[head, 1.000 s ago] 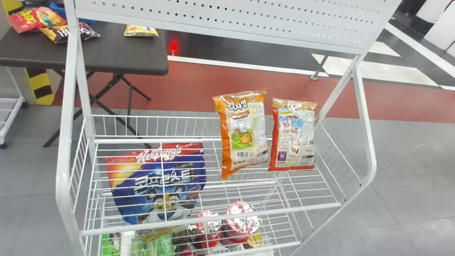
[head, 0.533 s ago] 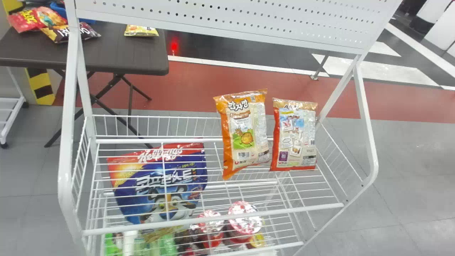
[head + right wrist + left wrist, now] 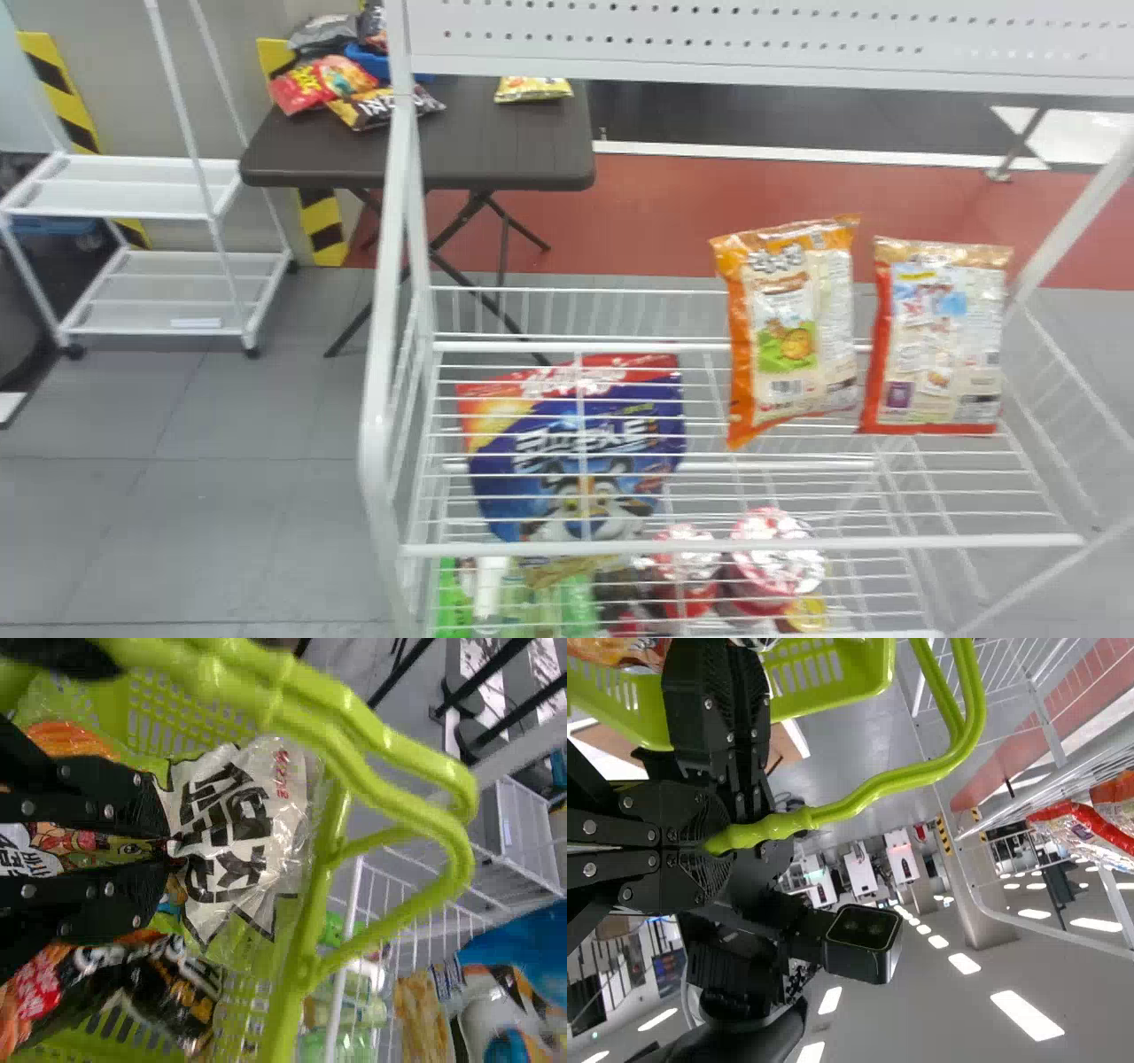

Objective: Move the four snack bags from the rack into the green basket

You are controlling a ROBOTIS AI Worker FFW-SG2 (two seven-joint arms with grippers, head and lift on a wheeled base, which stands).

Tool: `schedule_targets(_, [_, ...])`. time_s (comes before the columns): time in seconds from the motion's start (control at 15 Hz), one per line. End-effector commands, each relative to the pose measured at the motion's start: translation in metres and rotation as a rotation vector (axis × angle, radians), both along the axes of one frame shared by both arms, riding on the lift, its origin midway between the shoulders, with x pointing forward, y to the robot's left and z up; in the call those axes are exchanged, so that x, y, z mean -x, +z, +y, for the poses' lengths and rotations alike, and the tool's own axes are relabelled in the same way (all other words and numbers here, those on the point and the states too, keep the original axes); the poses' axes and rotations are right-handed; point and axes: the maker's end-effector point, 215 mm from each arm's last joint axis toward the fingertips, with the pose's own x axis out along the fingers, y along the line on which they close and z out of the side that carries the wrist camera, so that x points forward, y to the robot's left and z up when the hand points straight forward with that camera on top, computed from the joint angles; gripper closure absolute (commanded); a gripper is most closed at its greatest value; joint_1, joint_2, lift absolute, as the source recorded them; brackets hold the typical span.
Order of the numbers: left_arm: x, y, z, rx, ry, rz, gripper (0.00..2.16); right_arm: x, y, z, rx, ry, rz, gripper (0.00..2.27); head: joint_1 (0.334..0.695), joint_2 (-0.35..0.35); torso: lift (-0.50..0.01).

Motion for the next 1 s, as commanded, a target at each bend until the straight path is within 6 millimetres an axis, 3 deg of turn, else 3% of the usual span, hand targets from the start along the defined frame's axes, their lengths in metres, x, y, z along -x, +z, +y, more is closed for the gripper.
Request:
schedule_targets(0.0, [0.000,0.000,0.000,0.000,0.000,0.000,1.85,-0.006,0.006,-0.022,0.015,-0.039,-0.012,0.04,0.695,-0.218,0.000])
schedule_targets(0.2, [0.001,0.000,0.000,0.000,0.000,0.002,1.85,-0.021,0.016,-0.045,0.034,-0.084,-0.051,0.05,0.695,-0.299,0.000])
schedule_targets(0.33, [0.001,0.001,-0.001,0.001,-0.002,-0.001,1.85,-0.051,0.040,-0.060,0.032,-0.131,-0.160,0.05,0.695,-0.350,0.000])
schedule_targets(0.67, [0.004,0.002,-0.002,-0.001,-0.008,-0.002,1.85,-0.182,0.165,-0.127,0.058,-0.326,-0.649,0.05,0.695,-0.350,0.000])
schedule_targets(0.93, [0.007,0.001,-0.001,-0.009,-0.012,-0.003,1.85,-0.286,0.233,-0.174,0.082,-0.441,-0.869,0.06,0.695,-0.350,0.000])
